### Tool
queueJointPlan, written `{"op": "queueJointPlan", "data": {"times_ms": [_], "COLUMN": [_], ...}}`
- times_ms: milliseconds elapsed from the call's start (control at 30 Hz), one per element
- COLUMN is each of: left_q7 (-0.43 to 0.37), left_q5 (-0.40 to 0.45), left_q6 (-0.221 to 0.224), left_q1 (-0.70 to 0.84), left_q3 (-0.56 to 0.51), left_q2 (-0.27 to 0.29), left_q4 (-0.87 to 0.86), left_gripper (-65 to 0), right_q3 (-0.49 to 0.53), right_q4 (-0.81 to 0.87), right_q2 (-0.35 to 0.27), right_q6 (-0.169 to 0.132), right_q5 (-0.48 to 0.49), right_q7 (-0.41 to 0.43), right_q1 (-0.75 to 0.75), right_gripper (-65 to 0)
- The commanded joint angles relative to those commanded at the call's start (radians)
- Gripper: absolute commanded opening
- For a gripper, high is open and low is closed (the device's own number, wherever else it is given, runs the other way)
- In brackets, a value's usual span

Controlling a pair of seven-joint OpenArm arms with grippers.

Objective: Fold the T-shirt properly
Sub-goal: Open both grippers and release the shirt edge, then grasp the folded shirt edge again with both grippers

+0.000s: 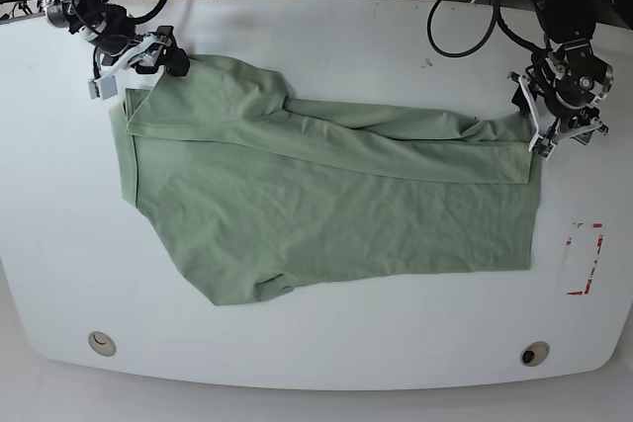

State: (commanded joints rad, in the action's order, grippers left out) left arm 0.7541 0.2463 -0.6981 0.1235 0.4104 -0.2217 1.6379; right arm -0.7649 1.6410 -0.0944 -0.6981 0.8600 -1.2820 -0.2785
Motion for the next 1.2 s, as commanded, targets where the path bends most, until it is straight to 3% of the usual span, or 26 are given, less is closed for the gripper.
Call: {"op": "queueJointPlan", "data": {"times_ms": [167, 267, 433, 467, 700, 800, 900, 1067, 1200], "left_q7": [-0.049, -0.057, -0.057, -0.057, -0.057, -0.057, -0.057, -0.058, -0.058], "left_q5": [-0.002, -0.002, -0.002, -0.002, -0.002, 0.0, 0.002, 0.003, 0.003], "left_q6": [0.0, 0.0, 0.0, 0.0, 0.0, 0.0, 0.0, 0.0, 0.0], "left_q1": [0.008, 0.009, 0.011, 0.014, 0.012, 0.017, 0.018, 0.038, 0.058], "left_q3": [0.002, 0.006, 0.046, 0.046, 0.051, 0.051, 0.052, 0.052, 0.052], "left_q2": [-0.017, -0.018, -0.018, -0.018, -0.018, -0.018, -0.018, -0.02, -0.021], "left_q4": [0.003, 0.0, 0.008, 0.009, 0.011, 0.011, 0.011, 0.011, 0.018], "left_gripper": [-24.3, -24.3, -24.3, -24.3, -24.3, -24.3, -24.3, -24.3, -24.3], "right_q3": [0.029, 0.032, 0.034, 0.034, 0.032, 0.032, 0.032, 0.035, 0.075], "right_q4": [-0.008, -0.008, 0.002, 0.011, 0.212, 0.284, 0.281, 0.221, 0.089], "right_q2": [0.041, 0.046, 0.046, 0.046, 0.046, 0.038, 0.002, -0.015, -0.08], "right_q6": [0.0, 0.0, 0.0, 0.0, 0.0, 0.0, 0.0, 0.0, 0.0], "right_q5": [0.0, 0.0, 0.008, 0.008, 0.009, 0.083, 0.173, 0.18, 0.178], "right_q7": [0.002, 0.002, -0.005, -0.008, -0.052, -0.054, -0.054, -0.054, -0.054], "right_q1": [-0.002, 0.005, 0.005, 0.002, -0.031, -0.026, 0.02, 0.117, 0.199], "right_gripper": [-23.0, -34.6, -62.1, -65.0, -65.0, -65.0, -65.0, -65.0, -65.0]}}
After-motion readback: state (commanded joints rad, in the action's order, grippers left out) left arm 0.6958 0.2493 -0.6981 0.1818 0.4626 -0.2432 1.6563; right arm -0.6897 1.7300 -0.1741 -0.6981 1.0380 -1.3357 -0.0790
